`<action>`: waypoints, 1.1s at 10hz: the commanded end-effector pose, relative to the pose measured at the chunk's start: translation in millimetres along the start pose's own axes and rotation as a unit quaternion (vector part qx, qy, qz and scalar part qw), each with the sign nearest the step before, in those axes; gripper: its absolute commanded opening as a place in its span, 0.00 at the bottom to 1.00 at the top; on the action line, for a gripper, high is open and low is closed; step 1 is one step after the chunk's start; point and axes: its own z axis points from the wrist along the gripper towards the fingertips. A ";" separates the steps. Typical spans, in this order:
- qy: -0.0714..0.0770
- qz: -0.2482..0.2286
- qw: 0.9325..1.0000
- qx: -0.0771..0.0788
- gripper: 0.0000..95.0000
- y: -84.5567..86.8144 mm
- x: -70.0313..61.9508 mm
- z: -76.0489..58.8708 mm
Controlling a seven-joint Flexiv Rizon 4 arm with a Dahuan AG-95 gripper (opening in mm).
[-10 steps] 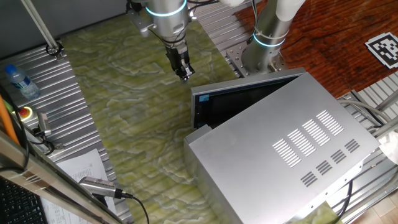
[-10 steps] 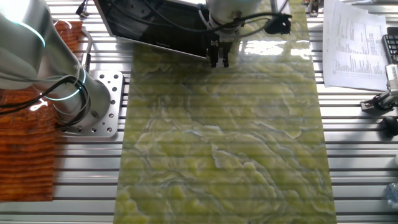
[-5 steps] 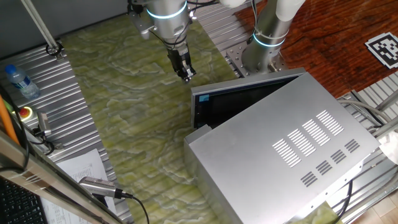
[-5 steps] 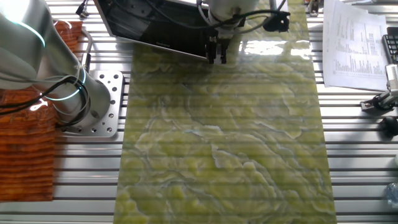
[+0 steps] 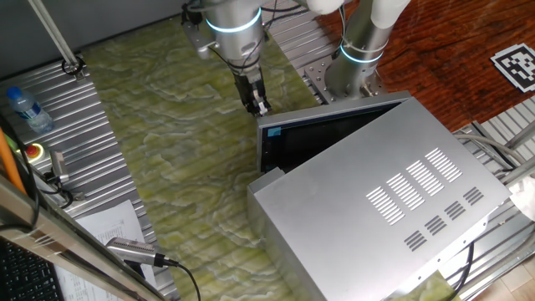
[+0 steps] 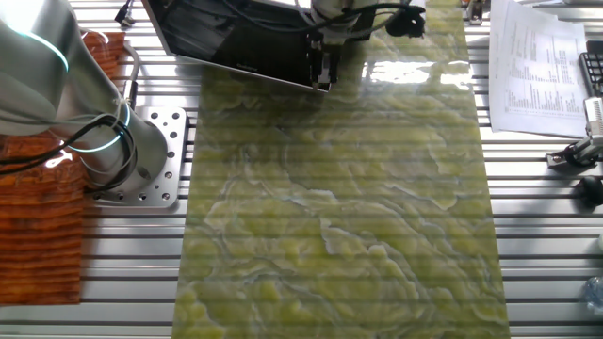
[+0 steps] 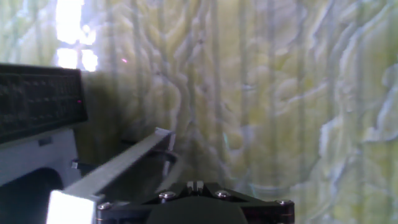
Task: Close the microwave door
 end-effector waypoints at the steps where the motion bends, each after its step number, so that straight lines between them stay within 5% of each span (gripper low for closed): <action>1: 0.000 0.014 1.000 -0.002 0.00 10.3 -1.3 -0.2; 4: -0.002 0.026 0.999 -0.018 0.00 30.6 -2.0 1.0; 11: -0.007 0.034 0.999 -0.040 0.00 45.6 7.2 4.3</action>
